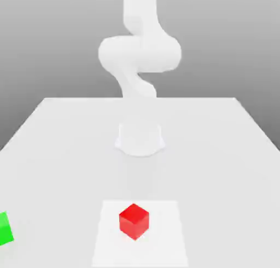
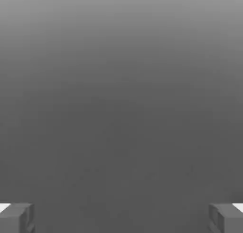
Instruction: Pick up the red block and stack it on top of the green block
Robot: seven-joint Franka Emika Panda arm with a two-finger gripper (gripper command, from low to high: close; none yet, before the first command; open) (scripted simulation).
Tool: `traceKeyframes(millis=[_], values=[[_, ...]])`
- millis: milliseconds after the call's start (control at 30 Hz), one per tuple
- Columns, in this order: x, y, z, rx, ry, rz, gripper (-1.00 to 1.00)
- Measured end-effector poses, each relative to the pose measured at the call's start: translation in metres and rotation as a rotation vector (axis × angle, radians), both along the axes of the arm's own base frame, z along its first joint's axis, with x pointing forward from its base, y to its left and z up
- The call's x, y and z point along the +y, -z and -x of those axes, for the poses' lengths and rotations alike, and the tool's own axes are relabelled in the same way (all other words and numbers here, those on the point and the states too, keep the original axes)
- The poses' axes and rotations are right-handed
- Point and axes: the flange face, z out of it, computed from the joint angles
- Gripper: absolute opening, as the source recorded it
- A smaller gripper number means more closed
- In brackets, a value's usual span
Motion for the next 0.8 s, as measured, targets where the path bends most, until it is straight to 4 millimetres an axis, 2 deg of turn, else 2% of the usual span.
traceKeyframes(millis=[67,167,333,467,633,700,800], values=[[-0.002,0.046,-0.026,0.076,0.048,-0.046,0.0],[-0.004,0.114,-0.052,0.182,0.122,-0.102,0.0],[-0.006,0.229,-0.072,0.353,0.258,-0.171,0.0],[-0.007,0.318,-0.066,0.487,0.38,-0.204,0.0],[-0.011,0.421,-0.034,0.646,0.546,-0.219,0.0],[-0.012,0.452,-0.024,0.682,0.587,-0.217,0.0],[-0.011,0.486,-0.022,0.693,0.597,-0.216,0.0]])
